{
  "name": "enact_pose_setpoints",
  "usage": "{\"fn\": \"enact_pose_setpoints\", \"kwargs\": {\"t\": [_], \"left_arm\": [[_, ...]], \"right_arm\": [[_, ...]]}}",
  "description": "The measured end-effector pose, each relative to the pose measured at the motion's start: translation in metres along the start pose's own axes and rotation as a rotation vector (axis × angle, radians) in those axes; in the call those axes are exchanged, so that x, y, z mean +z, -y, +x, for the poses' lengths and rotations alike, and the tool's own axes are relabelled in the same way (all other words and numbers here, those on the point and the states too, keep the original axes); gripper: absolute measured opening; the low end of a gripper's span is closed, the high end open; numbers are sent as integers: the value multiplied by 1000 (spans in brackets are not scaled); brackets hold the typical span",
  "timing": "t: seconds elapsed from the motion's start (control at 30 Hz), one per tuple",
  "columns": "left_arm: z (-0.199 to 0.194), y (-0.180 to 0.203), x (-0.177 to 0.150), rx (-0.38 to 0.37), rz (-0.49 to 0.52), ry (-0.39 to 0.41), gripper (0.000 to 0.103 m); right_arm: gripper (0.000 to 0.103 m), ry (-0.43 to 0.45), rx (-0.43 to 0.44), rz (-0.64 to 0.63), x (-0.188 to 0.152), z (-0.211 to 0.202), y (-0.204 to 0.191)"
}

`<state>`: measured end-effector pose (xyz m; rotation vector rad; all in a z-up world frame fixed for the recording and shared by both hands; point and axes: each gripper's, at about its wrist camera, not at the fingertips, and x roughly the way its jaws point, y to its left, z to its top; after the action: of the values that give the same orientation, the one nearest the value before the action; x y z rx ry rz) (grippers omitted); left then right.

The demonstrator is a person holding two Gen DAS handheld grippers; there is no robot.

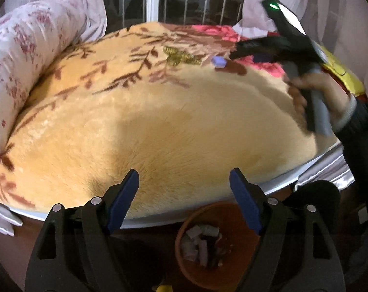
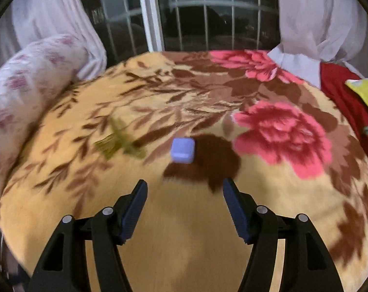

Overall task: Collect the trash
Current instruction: 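Grasp the lavender eraser with the right tool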

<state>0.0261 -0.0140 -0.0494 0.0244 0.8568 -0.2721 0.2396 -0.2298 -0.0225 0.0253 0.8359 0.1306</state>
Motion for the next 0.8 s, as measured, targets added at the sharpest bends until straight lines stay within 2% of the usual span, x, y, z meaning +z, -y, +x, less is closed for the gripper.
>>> {"fn": "enact_pose_setpoints", "kwargs": {"t": [0.1, 0.27, 0.3, 0.37, 0.4, 0.47, 0.63, 0.7, 0.73, 0.8], "left_arm": [[5, -8, -1, -15, -21, -13, 75], [11, -15, 0, -36, -34, -17, 75], [12, -16, 2, -38, -35, -17, 75], [13, -17, 3, -42, -36, -19, 75], [13, -18, 4, -44, -38, -20, 75], [12, -19, 9, -46, -42, -17, 75], [12, -24, 42, -61, -69, 11, 75], [14, -25, 64, -66, -68, 41, 76], [19, -25, 78, -51, -66, 51, 80], [37, -26, 109, -41, -79, 62, 82]], "right_arm": [[62, -38, -8, 17, 16, 32, -4], [60, -80, -9, 39, 33, 61, -8], [58, -93, -12, 31, 36, 68, -9], [42, -137, -17, 33, 36, 81, -10], [42, -161, -16, 46, 35, 88, -8], [32, -146, -10, 81, 34, 88, -3], [32, -100, 10, 130, 28, 70, 6], [32, -70, 40, 142, 23, 56, 10], [32, -54, 56, 142, 18, 48, 12], [32, -39, 70, 142, 11, 35, 16]]}}
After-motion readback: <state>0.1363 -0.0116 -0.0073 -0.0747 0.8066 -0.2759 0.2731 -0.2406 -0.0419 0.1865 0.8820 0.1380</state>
